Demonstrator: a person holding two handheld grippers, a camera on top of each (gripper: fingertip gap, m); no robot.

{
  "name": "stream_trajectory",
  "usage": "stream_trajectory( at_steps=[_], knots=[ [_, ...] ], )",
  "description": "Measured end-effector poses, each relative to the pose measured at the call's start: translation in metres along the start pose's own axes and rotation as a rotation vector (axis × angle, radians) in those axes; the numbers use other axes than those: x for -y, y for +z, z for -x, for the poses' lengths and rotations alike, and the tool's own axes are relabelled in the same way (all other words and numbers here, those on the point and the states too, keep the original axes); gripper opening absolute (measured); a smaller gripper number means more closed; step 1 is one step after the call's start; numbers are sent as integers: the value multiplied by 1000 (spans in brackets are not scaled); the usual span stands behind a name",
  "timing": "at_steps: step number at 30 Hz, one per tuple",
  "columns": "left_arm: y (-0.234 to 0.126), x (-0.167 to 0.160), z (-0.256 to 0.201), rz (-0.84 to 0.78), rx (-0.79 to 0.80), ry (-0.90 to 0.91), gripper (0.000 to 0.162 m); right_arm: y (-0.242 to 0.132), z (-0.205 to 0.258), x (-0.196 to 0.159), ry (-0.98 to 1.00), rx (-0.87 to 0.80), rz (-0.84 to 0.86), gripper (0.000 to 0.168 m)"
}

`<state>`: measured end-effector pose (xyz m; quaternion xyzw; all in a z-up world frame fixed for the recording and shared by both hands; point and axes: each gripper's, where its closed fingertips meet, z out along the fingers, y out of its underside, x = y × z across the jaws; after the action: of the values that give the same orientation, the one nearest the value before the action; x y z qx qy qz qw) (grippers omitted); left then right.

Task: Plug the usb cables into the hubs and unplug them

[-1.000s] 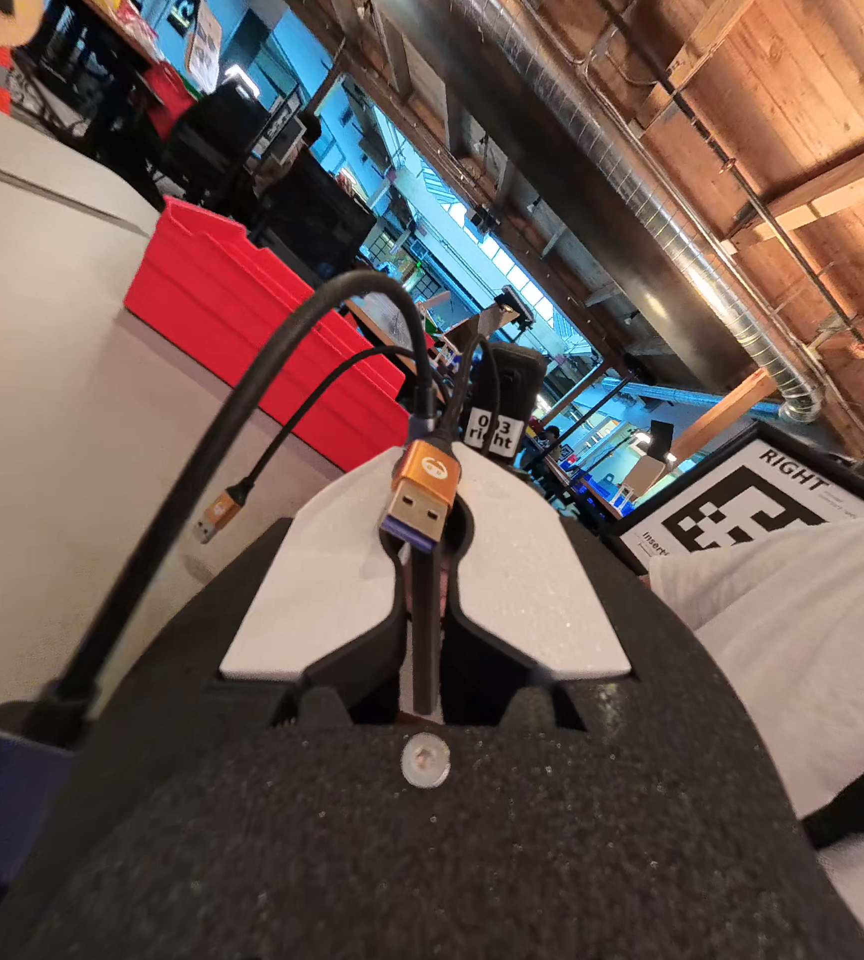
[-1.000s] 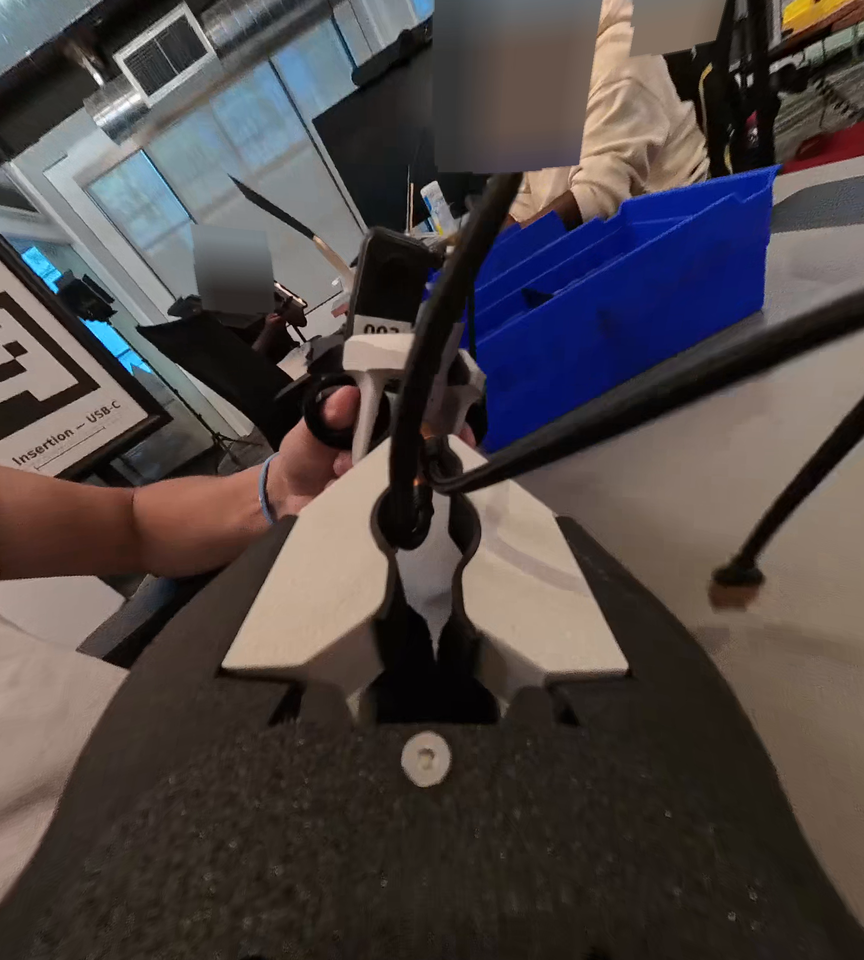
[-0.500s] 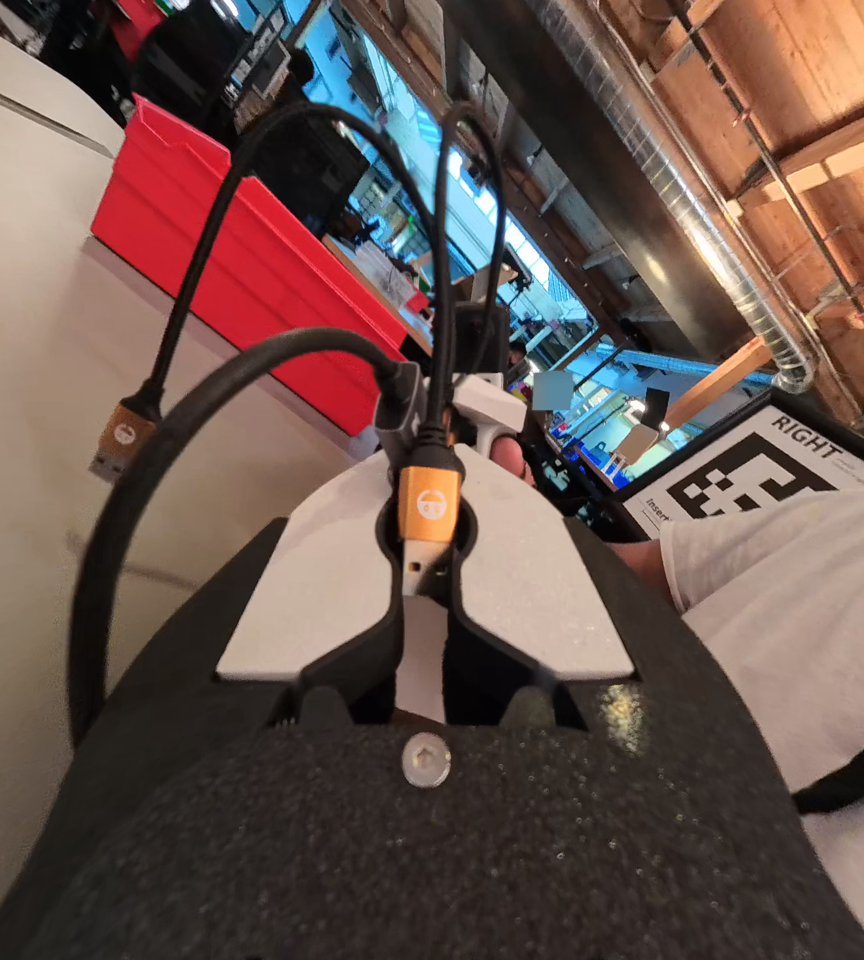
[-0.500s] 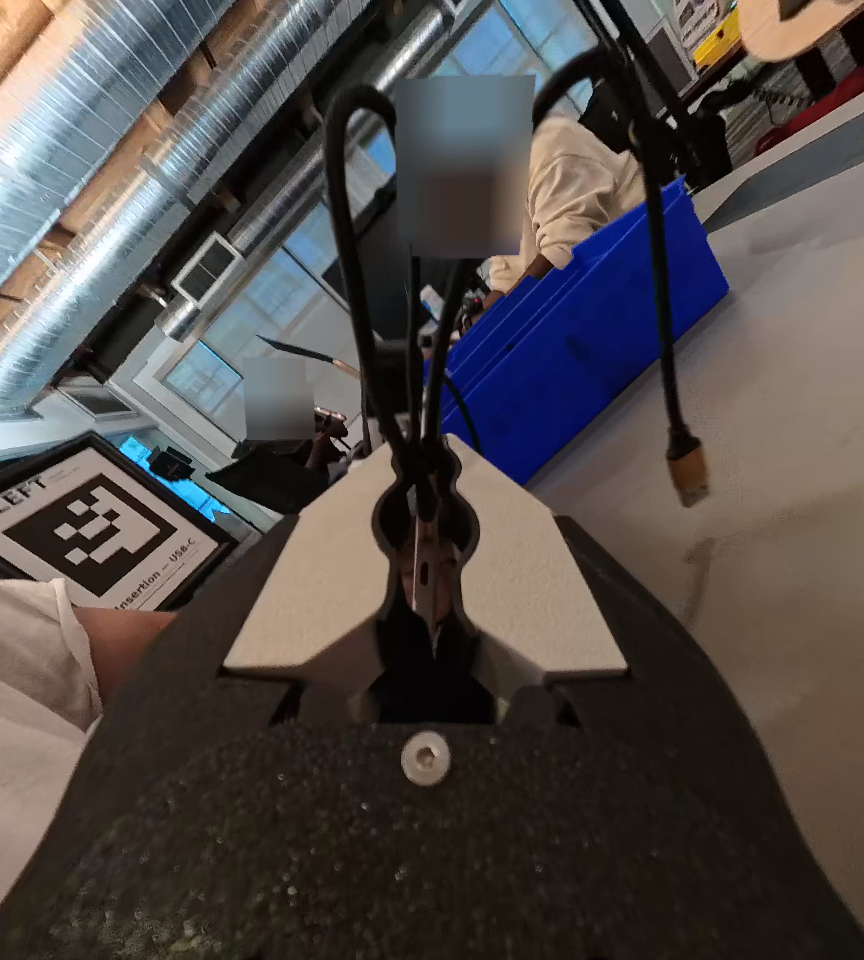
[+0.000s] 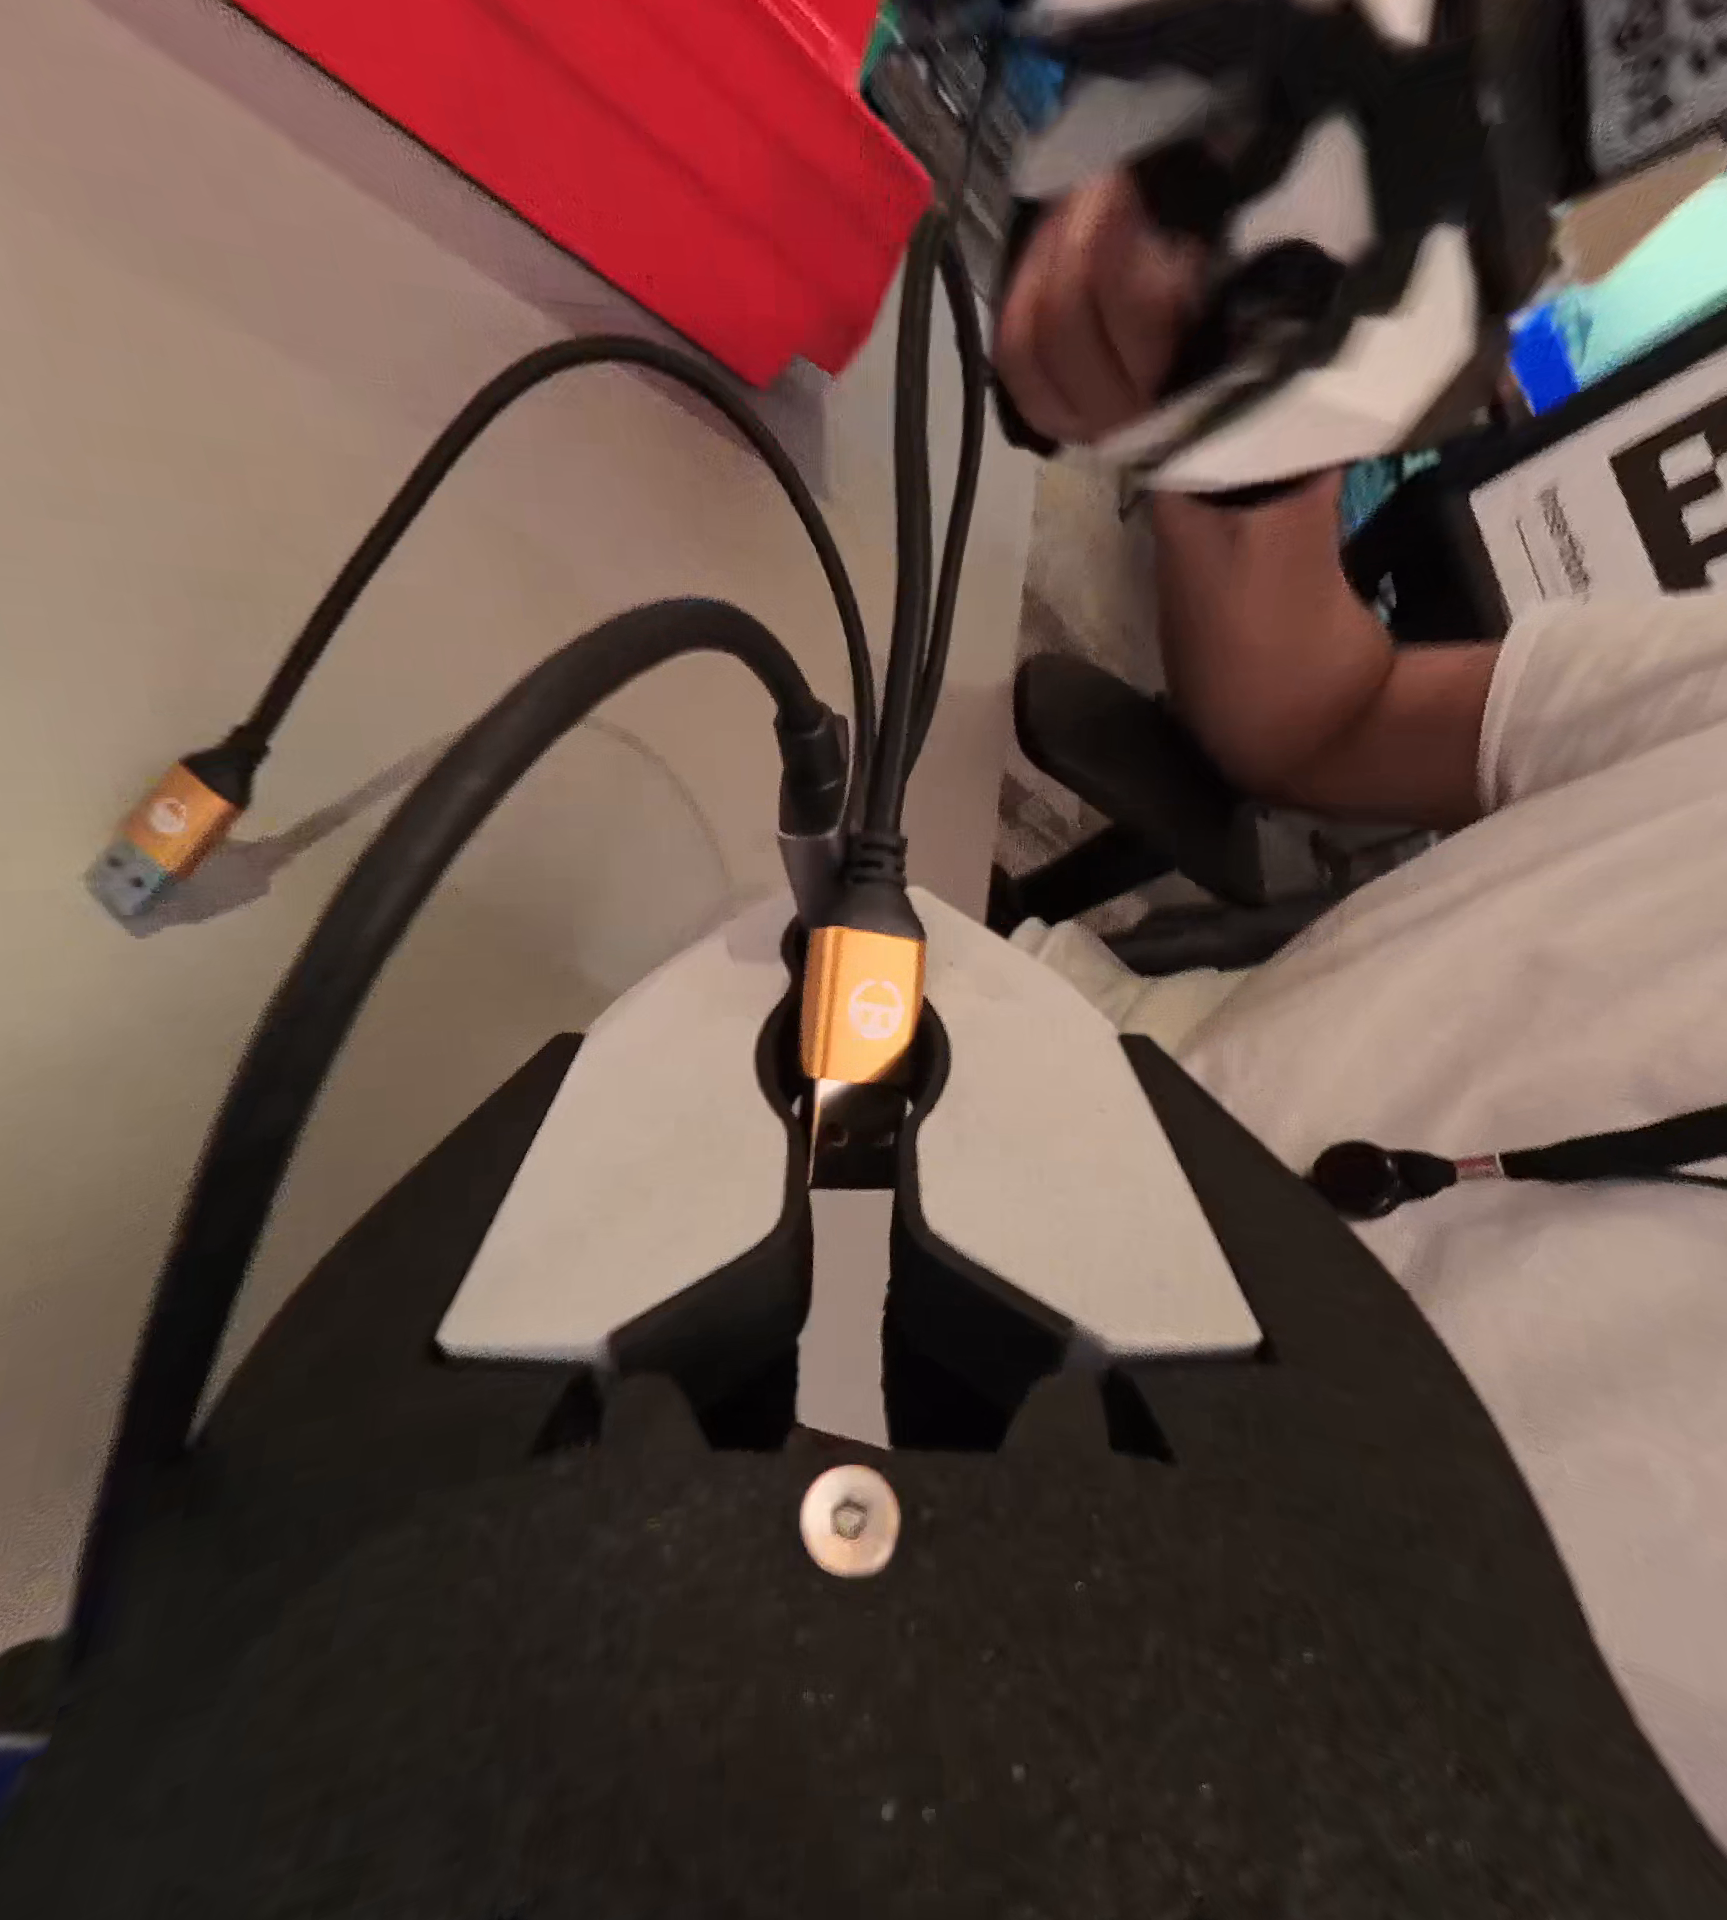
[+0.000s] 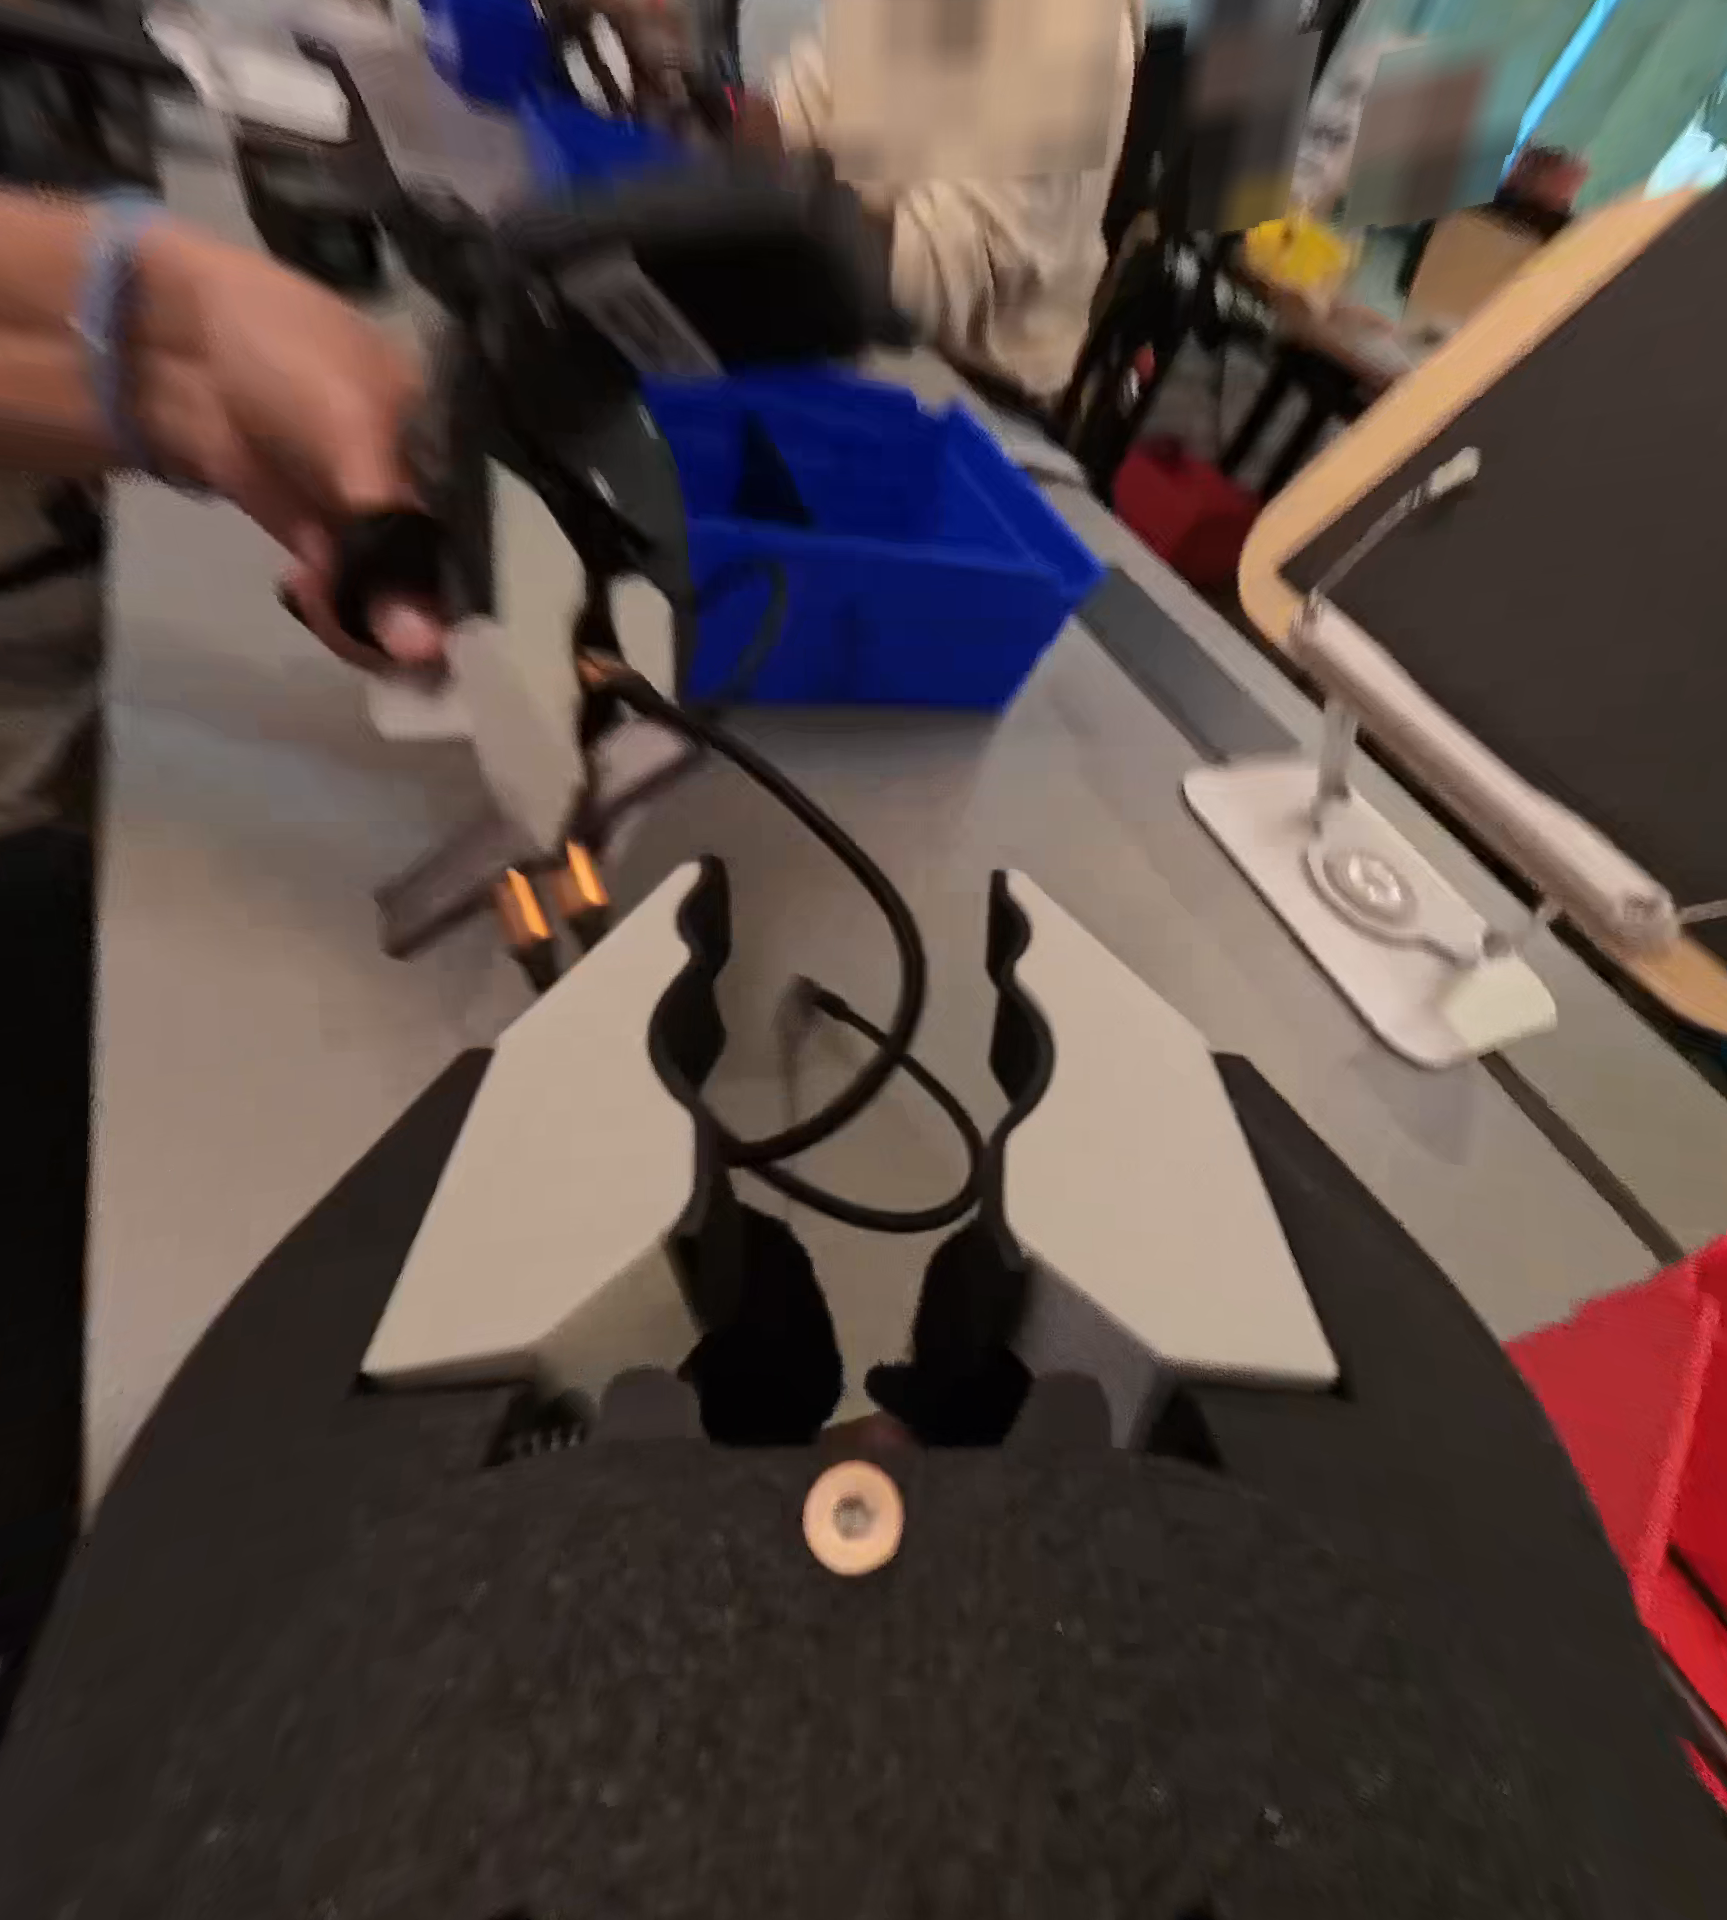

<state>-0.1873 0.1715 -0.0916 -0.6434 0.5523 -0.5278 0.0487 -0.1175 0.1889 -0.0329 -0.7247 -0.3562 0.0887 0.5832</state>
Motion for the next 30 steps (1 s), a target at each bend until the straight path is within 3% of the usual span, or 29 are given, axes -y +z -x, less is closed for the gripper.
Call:
stream_trajectory(
  at_steps=[2,4,9,11,14,18,22,23,25,27,30],
  knots=[
    [7,0,-8,24,-10,34,11,5,-4,-20,16,-18,57,5],
    [8,4,-6,10,10,49,10,-3,-9,-15,87,-26,-18,2],
    [-5,39,5,-213,-20,-2,11,-20,-40,-9,391,-148,-227,2],
    [-6,48,10,-264,-21,9,10,-33,-55,-4,441,-272,-356,1],
    [-12,57,15,-342,-84,-21,10,-48,-61,10,586,-189,-535,0],
    [-23,67,21,-427,-141,-71,9,-43,-78,-23,680,-365,-433,2],
    [-40,79,27,-468,-99,-39,9,-16,-64,-75,1020,-387,-264,4],
    [-43,82,26,-480,-88,-20,9,-1,-49,-87,1127,-327,-203,4],
    [-49,85,23,-488,-111,-10,9,31,-4,-98,1284,-43,-44,8],
    [-53,85,30,-467,-71,-34,8,40,13,-97,1378,106,-17,10],
    [-61,84,35,-462,-53,-53,8,33,27,-86,1174,229,91,23]
  ],
)
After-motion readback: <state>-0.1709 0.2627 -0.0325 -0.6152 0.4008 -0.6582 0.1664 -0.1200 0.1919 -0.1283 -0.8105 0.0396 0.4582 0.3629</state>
